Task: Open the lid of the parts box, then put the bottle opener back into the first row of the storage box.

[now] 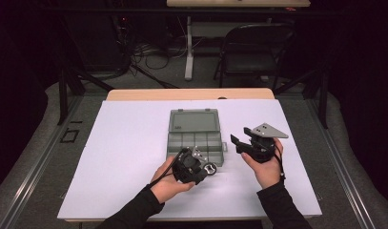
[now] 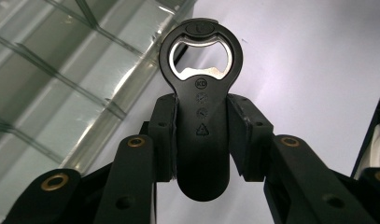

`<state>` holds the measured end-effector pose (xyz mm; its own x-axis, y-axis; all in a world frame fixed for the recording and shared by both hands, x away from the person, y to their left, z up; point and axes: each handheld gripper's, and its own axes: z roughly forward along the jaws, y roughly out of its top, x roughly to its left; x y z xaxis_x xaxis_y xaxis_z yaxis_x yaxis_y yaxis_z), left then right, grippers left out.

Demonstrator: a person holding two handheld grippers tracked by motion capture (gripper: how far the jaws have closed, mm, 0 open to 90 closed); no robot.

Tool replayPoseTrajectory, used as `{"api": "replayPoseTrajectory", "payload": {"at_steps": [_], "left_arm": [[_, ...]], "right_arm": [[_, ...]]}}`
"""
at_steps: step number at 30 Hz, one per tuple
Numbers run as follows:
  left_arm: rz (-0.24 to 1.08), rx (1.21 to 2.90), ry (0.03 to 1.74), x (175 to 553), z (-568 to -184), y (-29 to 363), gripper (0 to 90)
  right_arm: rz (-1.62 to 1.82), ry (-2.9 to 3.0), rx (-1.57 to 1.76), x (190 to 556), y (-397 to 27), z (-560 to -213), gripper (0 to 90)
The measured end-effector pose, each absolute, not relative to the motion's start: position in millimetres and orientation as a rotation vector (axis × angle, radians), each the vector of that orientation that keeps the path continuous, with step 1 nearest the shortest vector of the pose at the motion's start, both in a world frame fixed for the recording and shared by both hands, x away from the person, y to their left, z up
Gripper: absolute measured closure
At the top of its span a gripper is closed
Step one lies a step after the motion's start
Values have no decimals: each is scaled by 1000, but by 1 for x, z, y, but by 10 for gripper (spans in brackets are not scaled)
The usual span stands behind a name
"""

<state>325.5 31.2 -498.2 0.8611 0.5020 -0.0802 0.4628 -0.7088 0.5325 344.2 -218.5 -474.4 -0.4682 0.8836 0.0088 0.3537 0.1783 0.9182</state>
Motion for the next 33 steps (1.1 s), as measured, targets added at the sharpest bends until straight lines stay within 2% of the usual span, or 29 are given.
{"api": "replayPoseTrajectory", "payload": {"at_steps": [19,33], "left_arm": [[147,2453,702,360,-461,52,650],[183,2439,699,395,-453,55,650]], "right_arm": [[1271,1908,1163,345,-220,-475,407],[1267,1906,1171,346,-221,-476,408]]}}
